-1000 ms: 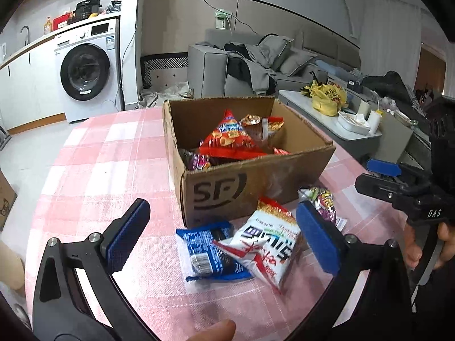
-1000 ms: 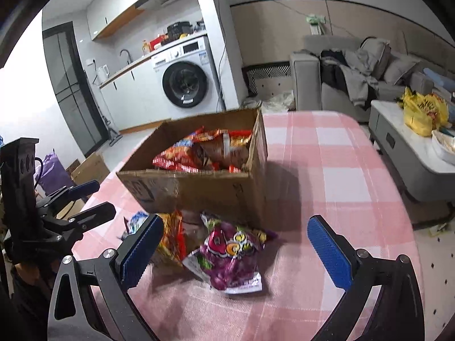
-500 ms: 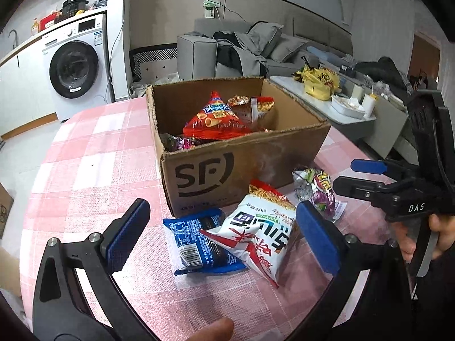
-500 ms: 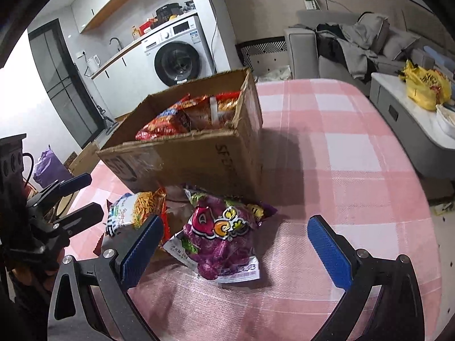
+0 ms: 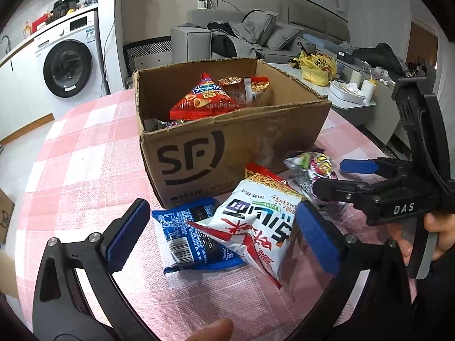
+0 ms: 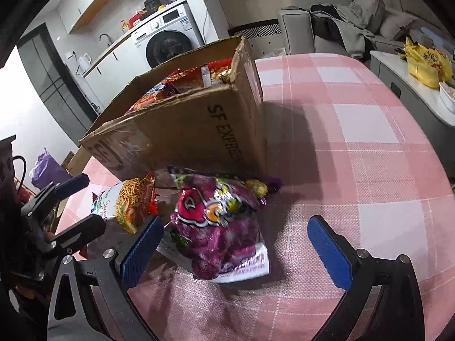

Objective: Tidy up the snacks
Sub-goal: 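Withdraw both tools from the box toward the remaining snacks, then grasp the purple grape candy bag with the right tool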

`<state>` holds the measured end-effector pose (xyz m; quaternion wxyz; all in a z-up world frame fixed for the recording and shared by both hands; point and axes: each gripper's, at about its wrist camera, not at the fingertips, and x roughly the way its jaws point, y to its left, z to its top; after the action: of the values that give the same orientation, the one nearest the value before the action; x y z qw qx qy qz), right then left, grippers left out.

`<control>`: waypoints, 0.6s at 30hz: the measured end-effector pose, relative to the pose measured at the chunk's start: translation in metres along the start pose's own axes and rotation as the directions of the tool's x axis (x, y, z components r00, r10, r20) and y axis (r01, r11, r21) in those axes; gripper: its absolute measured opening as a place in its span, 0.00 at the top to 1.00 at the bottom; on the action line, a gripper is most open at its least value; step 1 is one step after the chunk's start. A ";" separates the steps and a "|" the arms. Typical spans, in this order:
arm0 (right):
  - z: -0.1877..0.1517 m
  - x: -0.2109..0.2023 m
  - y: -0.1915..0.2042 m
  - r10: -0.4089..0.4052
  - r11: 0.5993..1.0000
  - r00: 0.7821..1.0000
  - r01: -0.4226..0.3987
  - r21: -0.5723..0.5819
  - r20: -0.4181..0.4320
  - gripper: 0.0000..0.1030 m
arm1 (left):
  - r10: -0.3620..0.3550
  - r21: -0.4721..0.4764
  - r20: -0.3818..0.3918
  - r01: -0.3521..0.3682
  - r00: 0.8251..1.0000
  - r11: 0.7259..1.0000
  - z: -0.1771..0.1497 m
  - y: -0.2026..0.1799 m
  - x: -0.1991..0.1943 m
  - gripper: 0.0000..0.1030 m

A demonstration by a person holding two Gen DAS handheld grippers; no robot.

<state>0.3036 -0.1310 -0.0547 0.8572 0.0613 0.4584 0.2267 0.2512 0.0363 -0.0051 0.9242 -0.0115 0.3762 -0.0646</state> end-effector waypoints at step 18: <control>0.017 0.008 -0.004 0.007 0.996 0.999 -0.010 0.089 0.035 0.00 | -0.010 0.001 -0.014 0.010 1.000 1.000 -0.002 -0.001 0.010 0.01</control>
<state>0.3229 -0.1294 -0.0526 0.8604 0.1052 0.4530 0.2085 0.2571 0.0343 -0.0138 0.9212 -0.0124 0.3825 -0.0697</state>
